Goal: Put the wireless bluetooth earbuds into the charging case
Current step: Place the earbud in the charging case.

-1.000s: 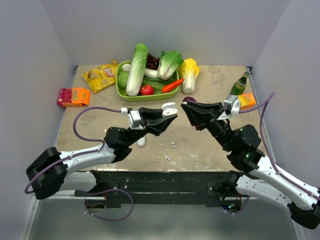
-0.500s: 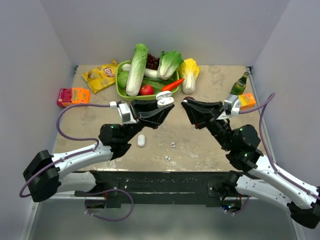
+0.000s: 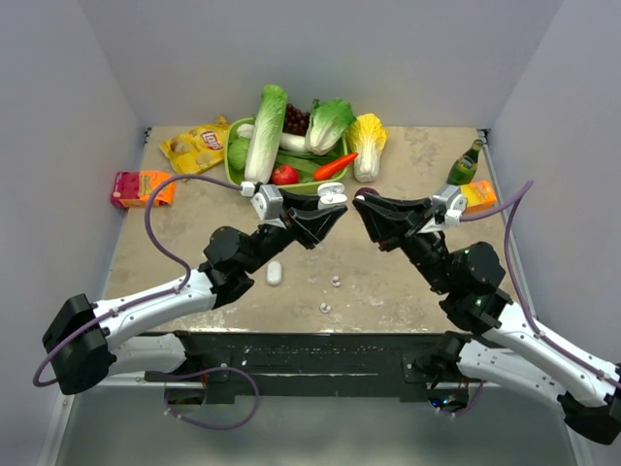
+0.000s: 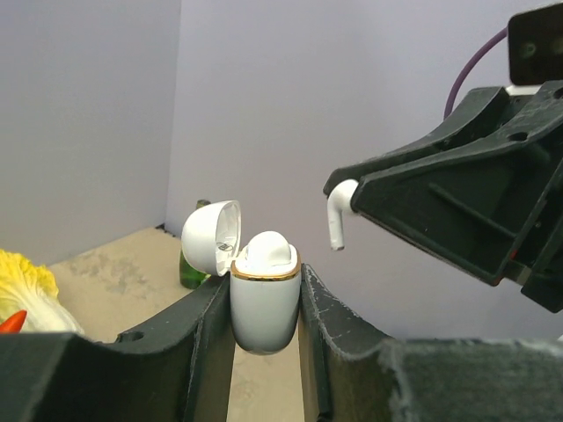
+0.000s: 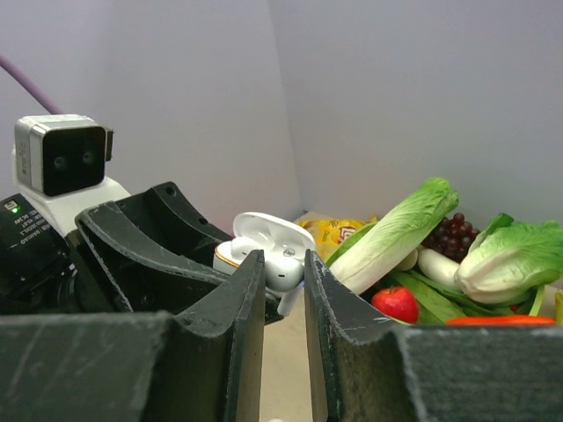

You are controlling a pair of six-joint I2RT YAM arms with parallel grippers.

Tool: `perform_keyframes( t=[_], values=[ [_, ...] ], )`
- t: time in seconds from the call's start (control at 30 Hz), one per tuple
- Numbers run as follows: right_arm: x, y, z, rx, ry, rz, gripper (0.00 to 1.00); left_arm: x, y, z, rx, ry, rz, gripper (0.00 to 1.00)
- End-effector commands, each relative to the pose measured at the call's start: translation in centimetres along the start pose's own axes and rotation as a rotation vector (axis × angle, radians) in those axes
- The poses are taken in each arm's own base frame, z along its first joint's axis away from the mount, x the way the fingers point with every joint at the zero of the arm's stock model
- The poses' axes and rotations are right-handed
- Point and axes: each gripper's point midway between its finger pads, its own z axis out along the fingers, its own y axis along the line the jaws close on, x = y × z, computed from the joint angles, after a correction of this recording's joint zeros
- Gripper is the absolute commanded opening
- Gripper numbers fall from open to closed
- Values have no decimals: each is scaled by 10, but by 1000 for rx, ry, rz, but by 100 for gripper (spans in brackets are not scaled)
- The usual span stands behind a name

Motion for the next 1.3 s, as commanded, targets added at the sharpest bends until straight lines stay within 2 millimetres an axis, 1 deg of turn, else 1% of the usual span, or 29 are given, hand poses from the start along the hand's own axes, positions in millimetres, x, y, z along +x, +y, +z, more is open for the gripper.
perform_keyframes(
  t=[0.0,0.03,0.17,0.3,0.33,0.37,0.4,0.47,0.5,0.6,0.87,1.27],
  values=[
    [-22,0,0,16,-44,-19,0,-4,0,-7,-11,-1,-31,0],
    [-22,-1,1,18,-44,-23,0,-4,-2,-7,-4,-1,-29,0],
    [-12,-1,4,19,-21,-31,0,-6,-5,-9,17,-3,-17,0],
    [-7,0,6,18,-11,-33,0,-7,-13,-15,67,-31,9,0],
    [-6,1,6,13,-11,-34,0,-6,-13,-17,74,-34,14,0],
    [-7,1,6,10,-13,-34,0,-9,-15,-18,83,-52,21,0],
    [-6,2,6,6,-10,-34,0,-7,-16,-21,93,-50,32,0],
    [-7,4,7,1,-15,-32,0,-10,-18,-23,105,-68,44,0],
    [-7,4,7,-4,-15,-34,0,-7,-19,-24,113,-65,52,0],
    [-7,7,6,-16,-16,-29,0,-7,-20,-24,123,-68,59,0],
    [8,10,10,-20,22,-29,0,-6,-17,-19,107,-60,42,0],
    [8,12,14,-28,14,-20,0,2,-15,-18,98,-39,35,0]
  ],
)
